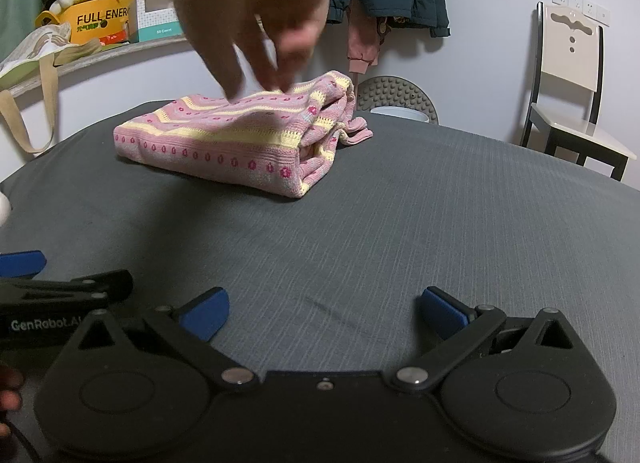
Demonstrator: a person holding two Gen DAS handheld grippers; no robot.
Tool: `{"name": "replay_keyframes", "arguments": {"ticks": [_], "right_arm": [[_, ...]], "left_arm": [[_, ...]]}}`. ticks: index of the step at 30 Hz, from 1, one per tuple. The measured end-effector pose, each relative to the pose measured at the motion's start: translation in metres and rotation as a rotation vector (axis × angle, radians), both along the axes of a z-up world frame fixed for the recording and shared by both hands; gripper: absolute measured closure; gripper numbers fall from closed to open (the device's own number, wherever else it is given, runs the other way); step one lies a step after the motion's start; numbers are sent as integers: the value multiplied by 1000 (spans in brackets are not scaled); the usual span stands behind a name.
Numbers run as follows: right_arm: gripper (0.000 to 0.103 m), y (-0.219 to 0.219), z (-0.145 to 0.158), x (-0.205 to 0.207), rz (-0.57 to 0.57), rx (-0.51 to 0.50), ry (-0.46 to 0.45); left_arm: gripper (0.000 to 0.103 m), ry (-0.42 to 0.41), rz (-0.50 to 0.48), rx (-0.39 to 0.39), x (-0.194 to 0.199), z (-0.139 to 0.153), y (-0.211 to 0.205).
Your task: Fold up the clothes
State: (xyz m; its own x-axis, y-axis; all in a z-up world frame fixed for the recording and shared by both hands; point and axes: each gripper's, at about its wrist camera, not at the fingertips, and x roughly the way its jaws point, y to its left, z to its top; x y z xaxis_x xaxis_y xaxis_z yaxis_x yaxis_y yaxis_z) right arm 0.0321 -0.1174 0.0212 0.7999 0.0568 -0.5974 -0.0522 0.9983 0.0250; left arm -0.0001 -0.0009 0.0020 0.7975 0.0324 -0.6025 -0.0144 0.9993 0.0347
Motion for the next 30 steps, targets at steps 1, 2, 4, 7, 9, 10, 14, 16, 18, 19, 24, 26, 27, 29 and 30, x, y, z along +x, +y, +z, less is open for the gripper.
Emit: {"name": "replay_keyframes", "arguments": {"ticks": [1, 2, 4, 7, 9, 10, 14, 16, 18, 19, 24, 26, 27, 29, 30], "right_arm": [[0, 0, 0, 0, 0, 1, 0], [0, 0, 0, 0, 0, 1, 0], [0, -1, 1, -1, 0, 1, 1], [0, 1, 2, -1, 0, 2, 1], [0, 0, 2, -2, 0, 3, 0], [0, 0, 2, -2, 0, 3, 0], [0, 0, 1, -3, -1, 3, -1], [0, 0, 1, -2, 0, 4, -2], [0, 0, 1, -2, 0, 4, -2], [0, 0, 1, -2, 0, 3, -2], [0, 1, 2, -2, 0, 2, -1], [0, 1, 2, -2, 0, 2, 0], [0, 1, 2, -2, 0, 2, -1], [0, 1, 2, -2, 0, 2, -1], [0, 1, 2, -3, 0, 2, -1]], "left_arm": [[0, 0, 0, 1, 0, 0, 0], [0, 1, 1, 0, 0, 0, 0], [0, 1, 1, -3, 0, 0, 1], [0, 1, 2, -3, 0, 0, 1], [0, 1, 3, -2, 0, 0, 1], [0, 1, 3, -1, -1, 0, 1], [0, 0, 3, 1, -2, -1, 0], [0, 1, 3, -1, -2, -1, 1], [0, 0, 3, 0, -1, -1, 1], [0, 0, 3, -1, -1, -1, 1], [0, 1, 4, 0, 0, -1, 1], [0, 1, 4, 0, 0, -1, 1], [0, 1, 4, -1, 0, -1, 1], [0, 0, 4, -1, -1, -1, 1], [0, 0, 4, -1, -1, -1, 1]]}}
